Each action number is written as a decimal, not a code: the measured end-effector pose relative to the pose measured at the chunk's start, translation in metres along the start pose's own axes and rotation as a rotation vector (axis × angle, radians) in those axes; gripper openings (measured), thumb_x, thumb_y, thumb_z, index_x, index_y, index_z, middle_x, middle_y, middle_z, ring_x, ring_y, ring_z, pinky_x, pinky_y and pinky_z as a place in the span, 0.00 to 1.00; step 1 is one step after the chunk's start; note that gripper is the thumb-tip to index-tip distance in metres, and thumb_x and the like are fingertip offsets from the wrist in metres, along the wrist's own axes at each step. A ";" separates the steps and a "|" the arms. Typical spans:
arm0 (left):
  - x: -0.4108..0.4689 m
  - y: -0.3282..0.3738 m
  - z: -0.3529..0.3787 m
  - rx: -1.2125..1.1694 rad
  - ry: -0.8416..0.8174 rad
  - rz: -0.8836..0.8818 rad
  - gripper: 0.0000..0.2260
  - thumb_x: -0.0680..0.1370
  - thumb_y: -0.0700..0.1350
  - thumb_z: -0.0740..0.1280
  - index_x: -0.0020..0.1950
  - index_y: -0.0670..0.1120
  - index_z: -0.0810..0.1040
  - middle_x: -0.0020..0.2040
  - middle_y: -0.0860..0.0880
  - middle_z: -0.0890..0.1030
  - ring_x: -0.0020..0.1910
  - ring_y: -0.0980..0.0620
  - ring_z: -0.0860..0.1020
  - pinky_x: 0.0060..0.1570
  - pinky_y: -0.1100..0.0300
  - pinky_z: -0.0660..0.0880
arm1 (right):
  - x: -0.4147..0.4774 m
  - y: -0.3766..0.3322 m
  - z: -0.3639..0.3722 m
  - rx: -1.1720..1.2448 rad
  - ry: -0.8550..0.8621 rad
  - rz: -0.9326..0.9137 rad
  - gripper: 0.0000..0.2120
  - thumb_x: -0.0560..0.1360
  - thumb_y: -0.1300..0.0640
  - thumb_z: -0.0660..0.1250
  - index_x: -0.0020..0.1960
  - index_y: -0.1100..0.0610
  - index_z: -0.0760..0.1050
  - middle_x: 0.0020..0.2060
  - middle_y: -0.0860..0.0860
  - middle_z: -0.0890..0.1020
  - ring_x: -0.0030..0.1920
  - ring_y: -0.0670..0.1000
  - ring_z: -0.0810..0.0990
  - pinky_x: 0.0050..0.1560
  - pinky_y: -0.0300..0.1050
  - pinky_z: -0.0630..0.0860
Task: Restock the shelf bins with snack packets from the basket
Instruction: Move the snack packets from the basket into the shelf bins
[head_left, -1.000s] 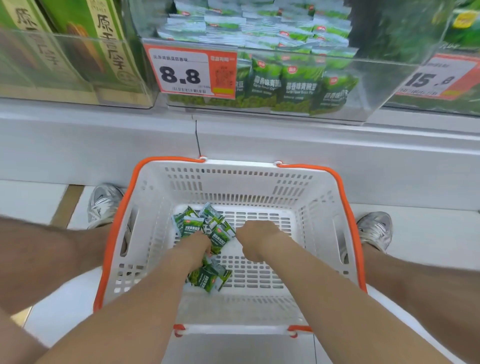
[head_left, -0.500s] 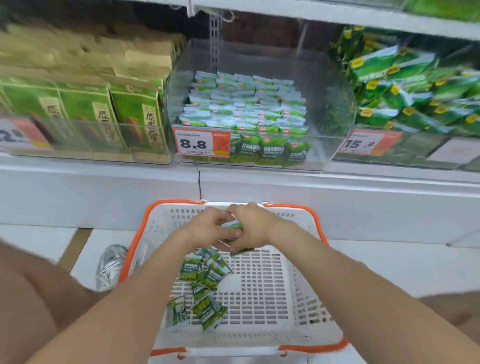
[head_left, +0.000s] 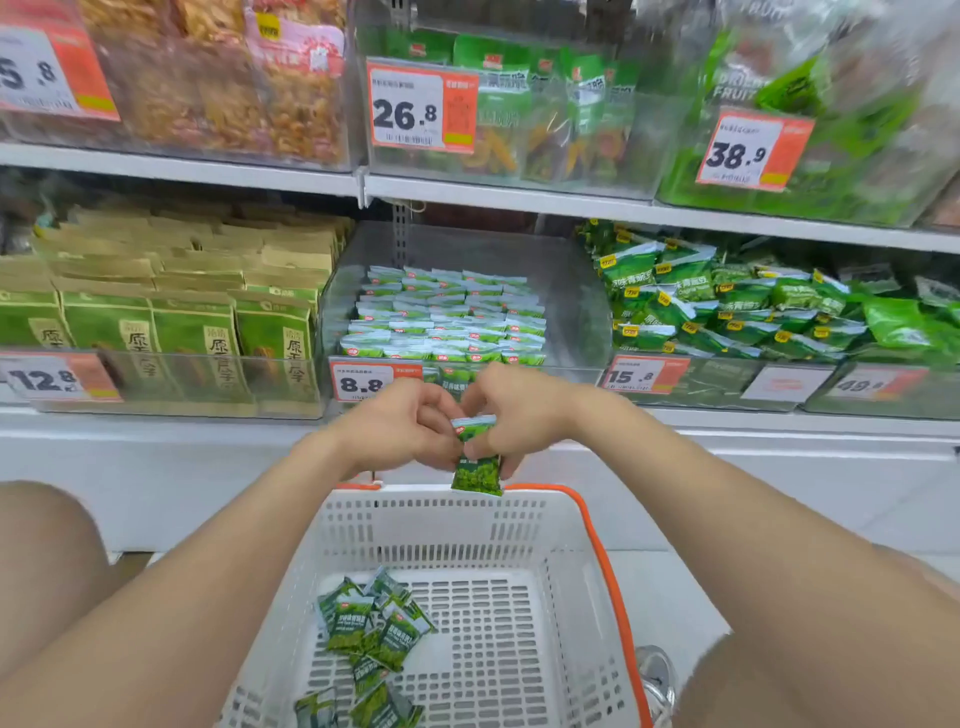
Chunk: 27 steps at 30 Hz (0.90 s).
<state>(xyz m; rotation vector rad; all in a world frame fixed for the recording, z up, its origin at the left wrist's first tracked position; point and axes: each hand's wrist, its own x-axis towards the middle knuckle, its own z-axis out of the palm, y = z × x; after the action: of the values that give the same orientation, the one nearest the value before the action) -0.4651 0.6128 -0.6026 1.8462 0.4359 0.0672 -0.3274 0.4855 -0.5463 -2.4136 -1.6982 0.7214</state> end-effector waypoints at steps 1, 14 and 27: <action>0.000 0.015 -0.004 -0.010 0.028 0.027 0.11 0.75 0.30 0.75 0.54 0.37 0.78 0.43 0.38 0.87 0.43 0.45 0.86 0.51 0.49 0.85 | -0.005 -0.001 -0.017 0.017 0.018 0.013 0.22 0.76 0.54 0.76 0.63 0.67 0.78 0.64 0.64 0.80 0.32 0.51 0.86 0.46 0.58 0.84; 0.103 0.054 -0.040 1.050 0.136 0.196 0.30 0.82 0.67 0.54 0.72 0.47 0.74 0.70 0.45 0.77 0.70 0.43 0.74 0.68 0.43 0.73 | 0.068 0.053 -0.097 -0.538 0.617 0.304 0.15 0.75 0.71 0.67 0.60 0.62 0.72 0.55 0.60 0.78 0.57 0.65 0.80 0.44 0.53 0.69; 0.167 0.029 -0.051 1.088 -0.054 -0.136 0.45 0.74 0.80 0.43 0.84 0.59 0.36 0.85 0.49 0.34 0.83 0.40 0.35 0.77 0.28 0.38 | 0.191 0.113 -0.112 -0.731 0.501 0.434 0.18 0.81 0.67 0.61 0.69 0.59 0.76 0.67 0.60 0.77 0.70 0.63 0.73 0.66 0.55 0.71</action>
<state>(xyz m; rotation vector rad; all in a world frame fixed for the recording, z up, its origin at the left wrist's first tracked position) -0.3156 0.7071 -0.5877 2.8594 0.6229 -0.3851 -0.1310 0.6375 -0.5478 -3.0951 -1.3812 -0.5811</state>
